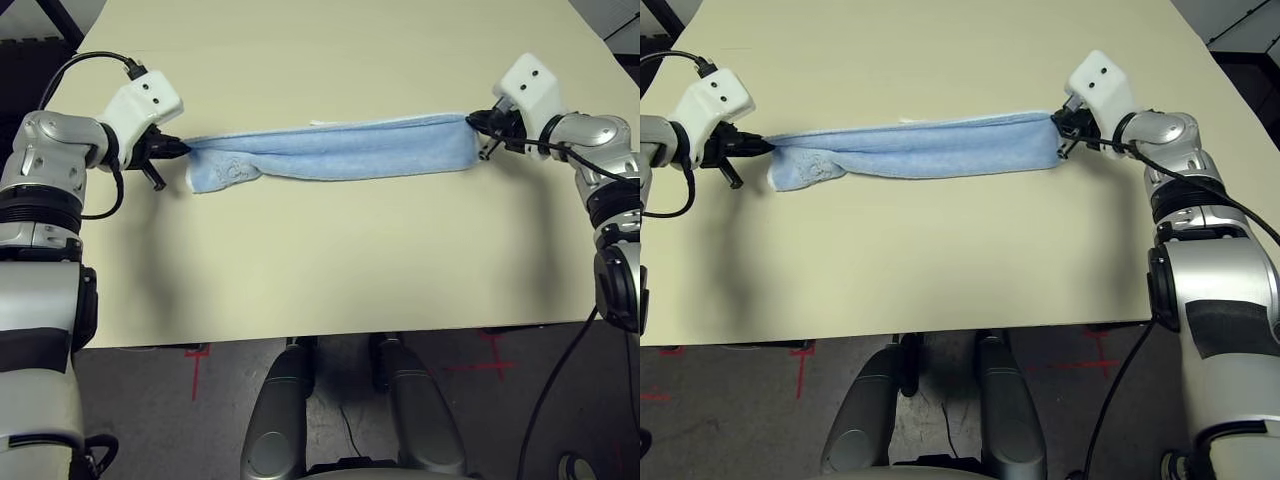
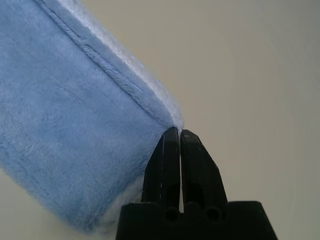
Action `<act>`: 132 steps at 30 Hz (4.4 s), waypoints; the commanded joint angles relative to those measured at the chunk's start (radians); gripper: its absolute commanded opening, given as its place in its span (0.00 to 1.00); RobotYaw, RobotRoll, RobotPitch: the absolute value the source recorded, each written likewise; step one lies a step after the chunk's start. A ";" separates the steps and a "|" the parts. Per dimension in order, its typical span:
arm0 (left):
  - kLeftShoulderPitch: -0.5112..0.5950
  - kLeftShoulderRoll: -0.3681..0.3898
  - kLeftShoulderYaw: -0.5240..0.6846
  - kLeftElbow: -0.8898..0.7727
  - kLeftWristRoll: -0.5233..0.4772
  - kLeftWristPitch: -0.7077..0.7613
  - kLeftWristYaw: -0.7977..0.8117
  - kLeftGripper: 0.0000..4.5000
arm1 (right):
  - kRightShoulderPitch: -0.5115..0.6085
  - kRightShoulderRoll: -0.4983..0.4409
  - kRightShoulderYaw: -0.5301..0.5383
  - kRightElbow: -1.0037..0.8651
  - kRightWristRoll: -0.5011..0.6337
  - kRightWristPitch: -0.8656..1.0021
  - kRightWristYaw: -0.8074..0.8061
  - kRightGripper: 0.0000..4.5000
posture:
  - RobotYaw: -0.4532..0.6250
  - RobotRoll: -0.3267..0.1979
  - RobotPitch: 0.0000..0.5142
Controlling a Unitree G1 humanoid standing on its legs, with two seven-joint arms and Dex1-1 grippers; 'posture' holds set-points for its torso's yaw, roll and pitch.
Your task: Fold the towel and set it aside.
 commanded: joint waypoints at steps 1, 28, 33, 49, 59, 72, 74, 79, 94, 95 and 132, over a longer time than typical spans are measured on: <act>-0.008 0.001 -0.001 0.036 0.023 -0.005 0.017 0.01 | -0.010 -0.009 0.001 0.027 -0.010 0.015 -0.029 0.00 | 0.44 0.62 0.56; -0.035 -0.014 0.010 0.057 0.055 -0.069 0.111 1.00 | -0.028 -0.007 -0.059 0.035 0.032 -0.041 -0.137 0.99 | 0.44 0.62 0.57; -0.023 0.002 0.088 -0.008 -0.038 -0.049 0.012 1.00 | 0.006 0.003 -0.196 0.012 0.202 -0.085 0.059 0.99 | 0.44 0.62 0.57; 0.478 -0.121 0.416 -0.886 -0.626 0.466 -0.036 1.00 | 0.239 0.029 -0.402 -0.275 0.570 0.423 0.371 0.99 | 0.46 0.62 0.56; 0.557 -0.121 0.340 -0.977 -0.668 0.431 -0.137 1.00 | 0.342 0.025 -0.388 -0.426 0.592 0.549 0.342 0.99 | 0.45 0.62 0.56; 0.603 -0.141 0.299 -0.946 -0.628 0.362 -0.104 1.00 | 0.498 0.031 -0.525 -0.679 0.819 1.023 0.146 0.99 | 0.45 0.62 0.57; 0.624 -0.143 0.302 -0.962 -0.635 0.366 -0.096 1.00 | 0.530 0.037 -0.567 -0.717 0.862 1.077 0.098 0.99 | 0.44 0.62 0.57; 0.662 -0.144 0.304 -0.989 -0.650 0.365 -0.094 1.00 | 0.600 0.071 -0.642 -0.812 0.949 1.184 -0.023 0.99 | 0.44 0.62 0.57; 0.710 -0.143 0.295 -1.012 -0.641 0.355 -0.087 1.00 | 0.599 0.245 -0.685 -0.882 1.051 1.162 -0.295 0.99 | 0.44 0.62 0.57; 0.714 -0.143 0.295 -1.018 -0.641 0.356 -0.084 1.00 | 0.593 0.250 -0.685 -0.874 1.053 1.152 -0.301 0.99 | 0.44 0.62 0.57; 0.748 -0.119 0.289 -1.059 -0.648 0.386 -0.085 1.00 | 0.495 0.271 -0.657 -0.752 1.039 1.070 -0.464 0.01 | 0.44 0.62 0.54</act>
